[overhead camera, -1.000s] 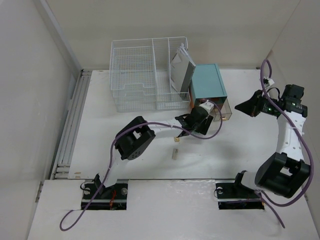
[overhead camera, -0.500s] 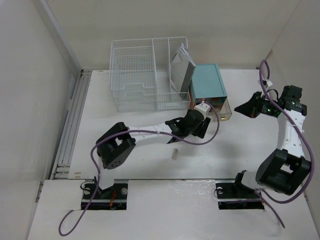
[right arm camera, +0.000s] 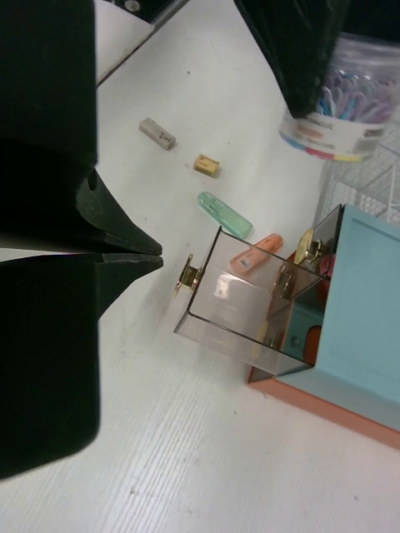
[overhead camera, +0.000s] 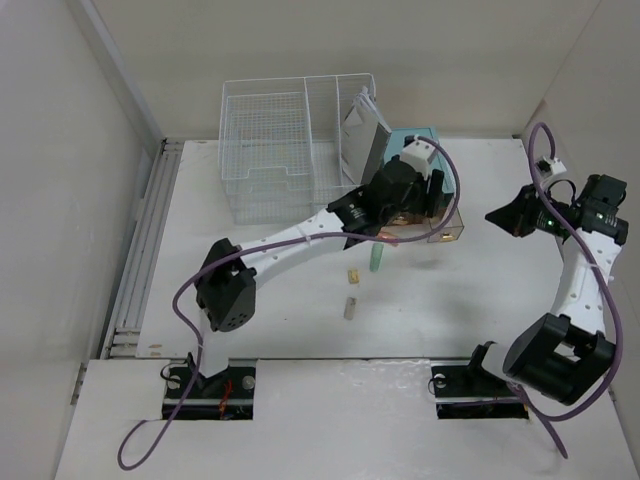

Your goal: Organize the desk

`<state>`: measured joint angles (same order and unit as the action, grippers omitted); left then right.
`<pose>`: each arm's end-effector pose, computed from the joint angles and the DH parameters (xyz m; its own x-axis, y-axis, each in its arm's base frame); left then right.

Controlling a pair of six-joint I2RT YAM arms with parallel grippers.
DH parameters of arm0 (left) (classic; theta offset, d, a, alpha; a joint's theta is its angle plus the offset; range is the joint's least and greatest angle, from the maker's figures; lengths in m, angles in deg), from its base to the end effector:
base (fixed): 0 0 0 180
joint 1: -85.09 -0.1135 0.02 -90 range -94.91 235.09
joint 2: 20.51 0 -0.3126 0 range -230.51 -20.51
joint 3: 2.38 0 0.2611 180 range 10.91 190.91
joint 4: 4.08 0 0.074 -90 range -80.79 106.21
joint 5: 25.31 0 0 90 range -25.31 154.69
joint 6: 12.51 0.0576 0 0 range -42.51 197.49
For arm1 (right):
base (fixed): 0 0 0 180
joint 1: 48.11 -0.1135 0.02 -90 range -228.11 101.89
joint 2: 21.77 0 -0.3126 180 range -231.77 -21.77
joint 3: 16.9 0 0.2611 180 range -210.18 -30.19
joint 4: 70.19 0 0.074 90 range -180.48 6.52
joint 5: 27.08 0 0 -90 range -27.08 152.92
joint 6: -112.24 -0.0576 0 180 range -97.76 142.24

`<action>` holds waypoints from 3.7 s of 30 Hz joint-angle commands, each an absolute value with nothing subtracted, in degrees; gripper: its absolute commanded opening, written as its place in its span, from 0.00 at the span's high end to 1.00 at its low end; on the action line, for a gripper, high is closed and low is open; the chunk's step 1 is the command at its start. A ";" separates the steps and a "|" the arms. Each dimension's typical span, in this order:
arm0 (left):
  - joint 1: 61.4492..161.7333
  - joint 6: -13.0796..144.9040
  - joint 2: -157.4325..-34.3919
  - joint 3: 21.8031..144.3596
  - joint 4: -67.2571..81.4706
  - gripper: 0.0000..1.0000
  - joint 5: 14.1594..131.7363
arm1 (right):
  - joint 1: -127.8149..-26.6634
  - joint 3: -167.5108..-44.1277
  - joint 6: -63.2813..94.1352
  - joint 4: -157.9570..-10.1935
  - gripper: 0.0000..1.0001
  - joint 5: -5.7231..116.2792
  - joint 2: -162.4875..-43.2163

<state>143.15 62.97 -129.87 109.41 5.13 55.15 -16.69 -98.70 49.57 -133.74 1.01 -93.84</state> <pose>0.2802 -0.4315 0.4041 -0.2484 -0.0688 -0.9662 0.7102 0.6654 -0.2300 0.2320 -0.0822 0.3734 -0.5206 0.0647 -0.8514 -0.4930 0.7913 0.3616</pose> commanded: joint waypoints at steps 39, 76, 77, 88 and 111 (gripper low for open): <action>138.62 62.29 -149.62 130.88 4.46 0.55 74.18 | -11.46 -99.36 53.62 -135.86 0.93 -2.38 -93.93; 140.99 49.45 -110.77 67.09 -22.16 0.27 66.97 | -28.41 -102.18 92.45 -149.06 0.94 12.80 -96.05; 141.69 49.45 -111.47 66.55 -22.86 0.26 67.49 | -29.38 -99.21 93.25 -147.39 0.94 14.91 -94.73; 149.51 75.36 -118.42 74.37 -11.09 0.26 42.22 | -40.38 -90.20 82.54 -126.29 1.00 29.34 -94.51; 153.56 93.13 -126.62 70.94 -35.82 0.25 22.13 | -43.54 -101.63 65.22 -111.96 1.00 32.95 -114.32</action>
